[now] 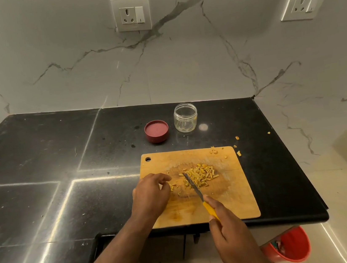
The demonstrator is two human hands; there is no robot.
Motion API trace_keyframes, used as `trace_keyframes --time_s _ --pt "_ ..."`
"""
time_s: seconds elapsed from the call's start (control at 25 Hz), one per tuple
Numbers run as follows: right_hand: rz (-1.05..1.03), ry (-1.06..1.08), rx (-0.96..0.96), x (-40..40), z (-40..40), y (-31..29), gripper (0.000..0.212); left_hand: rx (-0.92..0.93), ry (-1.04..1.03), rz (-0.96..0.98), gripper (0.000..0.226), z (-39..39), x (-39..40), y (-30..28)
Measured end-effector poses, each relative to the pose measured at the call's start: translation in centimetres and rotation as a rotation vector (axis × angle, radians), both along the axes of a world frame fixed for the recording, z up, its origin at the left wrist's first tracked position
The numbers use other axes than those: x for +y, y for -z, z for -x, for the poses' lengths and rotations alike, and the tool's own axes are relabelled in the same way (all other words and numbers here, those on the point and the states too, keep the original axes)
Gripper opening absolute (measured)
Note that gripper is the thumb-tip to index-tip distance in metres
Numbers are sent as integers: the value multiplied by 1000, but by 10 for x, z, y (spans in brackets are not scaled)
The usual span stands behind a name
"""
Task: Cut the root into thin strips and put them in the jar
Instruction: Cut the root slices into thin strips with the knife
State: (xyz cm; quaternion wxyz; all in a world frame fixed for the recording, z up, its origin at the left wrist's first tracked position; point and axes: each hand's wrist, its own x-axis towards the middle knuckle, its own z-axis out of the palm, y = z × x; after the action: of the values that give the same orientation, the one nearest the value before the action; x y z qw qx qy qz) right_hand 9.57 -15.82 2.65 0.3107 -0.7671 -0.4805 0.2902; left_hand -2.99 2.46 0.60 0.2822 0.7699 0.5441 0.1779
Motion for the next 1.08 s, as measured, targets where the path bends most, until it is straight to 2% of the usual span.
trace_keyframes --time_s 0.08,0.16,0.24,0.32,0.4,0.48,0.56,0.6,0.72,0.84,0.96,1.08 --pt "5 -16 -25 1 -2 -2 50 45 20 -48 19 3 -1 -2" --pt "-7 -12 -37 5 -5 -3 49 16 45 -77 20 4 0 -2" --pt "12 10 28 8 -7 -3 47 -49 88 -52 32 3 -1 -5" --pt "45 59 204 12 -7 -5 43 -35 198 -128 43 5 -6 -5" --pt "32 176 491 16 -5 -10 39 91 352 -235 53 5 -11 -5" --pt "12 280 745 21 -4 -16 38 205 415 -270 59 6 -14 1" --pt "15 309 832 22 -2 -18 39 236 338 -246 60 8 -10 4" --pt "10 308 813 21 -2 -17 38 232 289 -225 60 9 -4 5" --pt "-27 342 522 16 -11 -9 34 178 227 -188 52 12 12 5" --pt "-25 390 39 12 -36 3 41 117 213 -140 41 14 23 6" --pt "101 344 -443 8 -62 16 50 110 227 -87 35 12 29 10" --pt "257 290 -650 7 -65 29 50 74 249 -66 35 11 36 10"
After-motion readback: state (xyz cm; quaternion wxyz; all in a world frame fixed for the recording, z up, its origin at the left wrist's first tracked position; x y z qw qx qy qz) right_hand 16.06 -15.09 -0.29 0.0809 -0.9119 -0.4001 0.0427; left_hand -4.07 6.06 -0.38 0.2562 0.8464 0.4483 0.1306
